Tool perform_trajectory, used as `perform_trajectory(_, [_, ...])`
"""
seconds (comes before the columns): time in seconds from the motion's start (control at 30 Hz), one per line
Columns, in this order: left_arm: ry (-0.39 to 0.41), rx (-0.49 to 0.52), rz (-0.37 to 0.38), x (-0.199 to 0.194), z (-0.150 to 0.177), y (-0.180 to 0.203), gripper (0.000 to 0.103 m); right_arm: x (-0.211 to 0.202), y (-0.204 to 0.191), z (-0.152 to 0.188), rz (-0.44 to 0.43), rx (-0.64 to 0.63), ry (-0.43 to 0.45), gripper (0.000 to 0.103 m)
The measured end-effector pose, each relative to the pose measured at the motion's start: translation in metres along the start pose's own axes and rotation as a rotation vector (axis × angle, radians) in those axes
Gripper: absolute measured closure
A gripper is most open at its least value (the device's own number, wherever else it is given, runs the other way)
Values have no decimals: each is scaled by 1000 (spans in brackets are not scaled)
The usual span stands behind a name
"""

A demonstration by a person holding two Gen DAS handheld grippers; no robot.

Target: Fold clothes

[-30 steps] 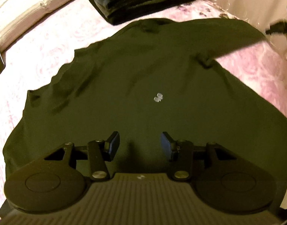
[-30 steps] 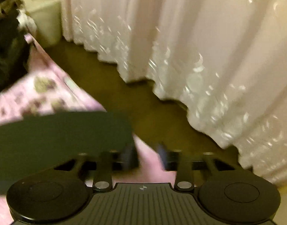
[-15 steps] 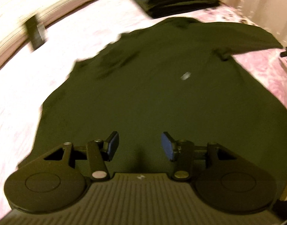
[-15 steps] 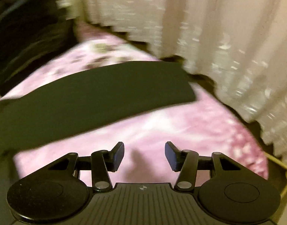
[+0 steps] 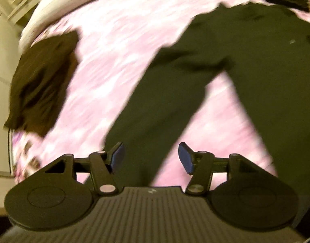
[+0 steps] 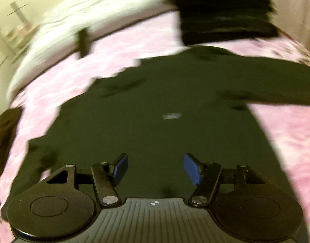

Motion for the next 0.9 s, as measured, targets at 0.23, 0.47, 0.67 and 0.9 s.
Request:
perform_trajectory(0.23, [-48, -112, 84, 39, 66, -113, 49, 19, -130, 53, -6, -41, -76, 23])
perform_trajectory(0.47, [-129, -295, 280, 84, 88, -132, 75, 61, -230, 94, -82, -135, -192, 23])
perform_trajectory(0.67, [-12, -338, 261, 43, 67, -195, 99, 72, -285, 112, -147, -213, -228, 23])
perform_trajectory(0.9, [-90, -349, 188, 49, 88, -235, 90, 69, -274, 116, -104, -156, -235, 23])
Point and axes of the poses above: each gripper's, at about its wrist camera, not at the fingertips, and x roughly the way its jaws point, y to its right, z to its underside, the point moved 10 cm from there along x, roughly the way its jaws point, and after that the axes turned 6 degrees about -x, right-handed, at the moved point
